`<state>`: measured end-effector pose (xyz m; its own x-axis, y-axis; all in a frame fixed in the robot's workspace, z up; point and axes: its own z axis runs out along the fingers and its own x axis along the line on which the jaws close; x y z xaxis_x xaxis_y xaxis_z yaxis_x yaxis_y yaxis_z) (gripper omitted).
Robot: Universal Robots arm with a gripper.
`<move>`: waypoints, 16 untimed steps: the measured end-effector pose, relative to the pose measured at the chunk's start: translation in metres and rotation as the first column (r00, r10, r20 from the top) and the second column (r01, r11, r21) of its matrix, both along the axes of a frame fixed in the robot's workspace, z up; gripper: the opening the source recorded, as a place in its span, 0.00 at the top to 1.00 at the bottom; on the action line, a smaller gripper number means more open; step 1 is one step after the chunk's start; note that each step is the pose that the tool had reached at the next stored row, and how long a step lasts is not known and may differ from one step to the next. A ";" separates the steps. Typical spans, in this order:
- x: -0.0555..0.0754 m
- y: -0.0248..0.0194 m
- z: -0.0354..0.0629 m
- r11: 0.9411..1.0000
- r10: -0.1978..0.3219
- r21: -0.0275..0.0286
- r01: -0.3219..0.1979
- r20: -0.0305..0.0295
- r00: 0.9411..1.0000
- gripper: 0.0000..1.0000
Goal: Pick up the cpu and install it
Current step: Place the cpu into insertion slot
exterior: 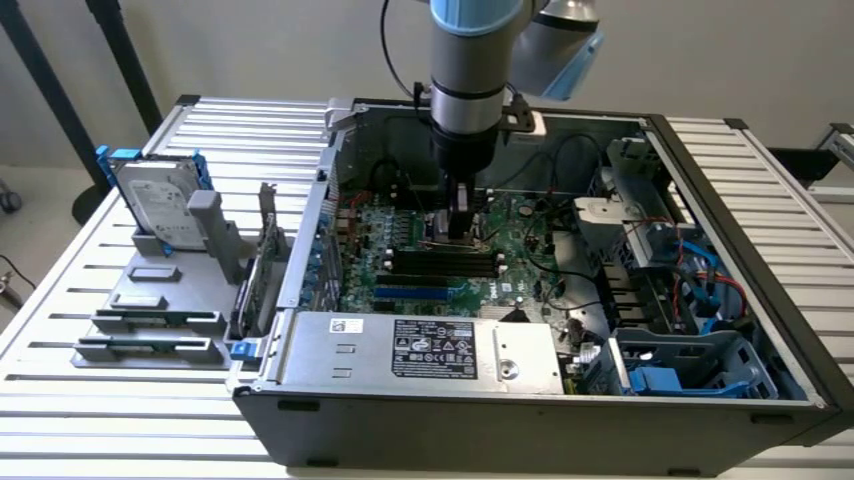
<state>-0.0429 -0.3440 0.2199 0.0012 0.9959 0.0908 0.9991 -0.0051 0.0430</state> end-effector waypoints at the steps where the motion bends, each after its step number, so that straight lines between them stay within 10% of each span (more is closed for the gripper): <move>1: 0.000 -0.0001 -0.0005 1.000 0.000 0.001 0.000 0.000 1.000 0.45; 16: 0.000 0.0000 -0.0086 1.000 -0.002 0.003 0.002 0.000 1.000 0.45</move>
